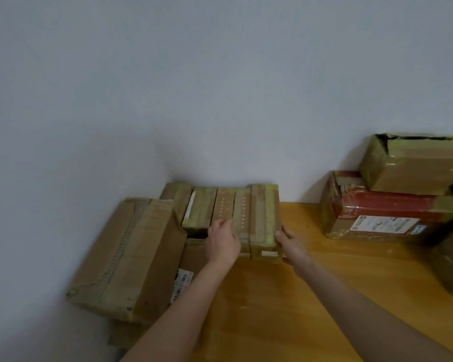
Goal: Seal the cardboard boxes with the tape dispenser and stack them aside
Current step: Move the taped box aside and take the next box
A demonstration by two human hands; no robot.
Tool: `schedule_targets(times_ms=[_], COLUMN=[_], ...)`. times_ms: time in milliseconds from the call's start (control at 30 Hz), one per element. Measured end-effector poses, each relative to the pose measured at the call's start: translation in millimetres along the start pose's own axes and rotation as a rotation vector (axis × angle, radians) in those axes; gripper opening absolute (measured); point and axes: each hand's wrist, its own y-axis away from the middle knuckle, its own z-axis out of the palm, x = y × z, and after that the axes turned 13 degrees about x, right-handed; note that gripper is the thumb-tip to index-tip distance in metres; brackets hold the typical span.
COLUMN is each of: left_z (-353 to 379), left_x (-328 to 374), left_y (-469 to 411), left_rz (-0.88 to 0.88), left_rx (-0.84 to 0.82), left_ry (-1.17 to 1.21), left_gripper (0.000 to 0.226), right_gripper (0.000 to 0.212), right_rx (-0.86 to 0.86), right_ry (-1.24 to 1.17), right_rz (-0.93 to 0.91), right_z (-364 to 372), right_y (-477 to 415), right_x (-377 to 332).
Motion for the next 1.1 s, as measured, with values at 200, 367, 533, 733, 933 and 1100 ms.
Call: schedule_targets(times_ms=[200,367,533,733,933,1100], left_z=[6,4,12,26,29,45], left_x=[0,18,58,131,226,299], left_y=[3,4,4,17,20,18], left_rz=[0.046,0.136,0.244,0.295,0.296,0.132], left_rx=[-0.061,-0.053,-0.09,-0.149,-0.104,-0.086], left_ry=[-0.061,-0.146,-0.173,-0.034,0.238,0.47], left_gripper=[0.044,0.046,0.044,0.049,0.057,0.079], right_gripper=[0.051,0.074,0.076,0.063,0.066,0.084], right_rx=[0.008,0.037,0.241,0.442,0.791,0.701], right_ry=[0.094,0.276,0.624,0.636,0.443,0.171], right_rz=[-0.051,-0.154,-0.355,-0.469,-0.488,-0.356], right_z=[-1,-16,-57,-130,-220,-293], right_y=[-2,5,12,21,7,-31], right_x=[-8,-16,-34,-53,-87,-107])
